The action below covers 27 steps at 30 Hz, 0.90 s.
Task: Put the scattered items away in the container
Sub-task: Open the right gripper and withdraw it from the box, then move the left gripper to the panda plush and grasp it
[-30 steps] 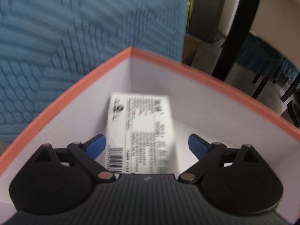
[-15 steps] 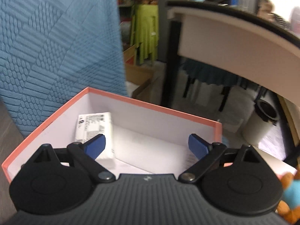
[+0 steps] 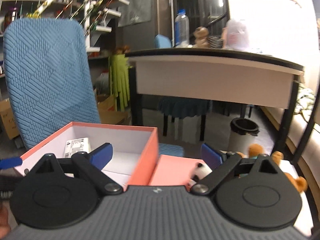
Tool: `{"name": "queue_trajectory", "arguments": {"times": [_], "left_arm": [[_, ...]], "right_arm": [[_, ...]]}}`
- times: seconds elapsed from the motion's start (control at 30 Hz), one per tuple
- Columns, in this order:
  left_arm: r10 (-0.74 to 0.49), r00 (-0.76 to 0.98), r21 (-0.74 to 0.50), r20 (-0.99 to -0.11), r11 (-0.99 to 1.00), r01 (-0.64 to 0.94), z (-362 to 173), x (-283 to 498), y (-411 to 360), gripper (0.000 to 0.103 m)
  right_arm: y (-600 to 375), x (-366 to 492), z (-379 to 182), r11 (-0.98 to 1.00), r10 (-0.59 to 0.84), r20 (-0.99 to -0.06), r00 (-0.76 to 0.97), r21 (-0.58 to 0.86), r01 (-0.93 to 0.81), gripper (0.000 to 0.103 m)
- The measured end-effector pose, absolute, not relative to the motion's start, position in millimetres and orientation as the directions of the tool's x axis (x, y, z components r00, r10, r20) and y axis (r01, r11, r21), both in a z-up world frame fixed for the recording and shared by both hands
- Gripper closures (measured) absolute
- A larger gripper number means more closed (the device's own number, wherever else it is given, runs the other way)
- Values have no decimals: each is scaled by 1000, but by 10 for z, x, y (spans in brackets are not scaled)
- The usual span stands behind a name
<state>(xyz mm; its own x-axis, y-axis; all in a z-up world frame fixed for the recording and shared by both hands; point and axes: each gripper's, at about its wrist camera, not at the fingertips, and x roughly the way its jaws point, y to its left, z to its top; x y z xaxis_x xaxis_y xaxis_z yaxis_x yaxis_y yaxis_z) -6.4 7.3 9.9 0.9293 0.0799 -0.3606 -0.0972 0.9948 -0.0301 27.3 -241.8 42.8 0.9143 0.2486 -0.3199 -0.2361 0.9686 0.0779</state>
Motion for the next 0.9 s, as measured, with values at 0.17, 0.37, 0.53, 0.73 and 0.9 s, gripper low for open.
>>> {"name": "queue_trajectory", "arguments": {"times": [0.17, 0.37, 0.53, 0.73, 0.9], "left_arm": [[60, 929, -32, -365, 997, -77, 78, -92, -46, 0], [36, 936, -4, -351, 999, -40, 36, -141, -208, 0], [31, 935, -6, -353, 999, -35, 26, -113, -275, 0], [11, 944, 12, -330, 1000, -8, 14, -131, -466, 0], [-50, 957, 16, -287, 998, 57, 4, -189, -737, 0]], "right_arm": [[-2800, -1, 195, 972, 221, -267, 938, 137, -191, 6], [-3141, -207, -95, 974, 180, -244, 953, 180, -138, 6], [-3209, -248, -148, 976, 166, -226, 960, 178, -127, 6], [-3268, -244, -160, 973, 131, -208, 969, 214, -85, 0], [-3375, -308, -105, 968, 80, -156, 985, 247, -39, 0]]}}
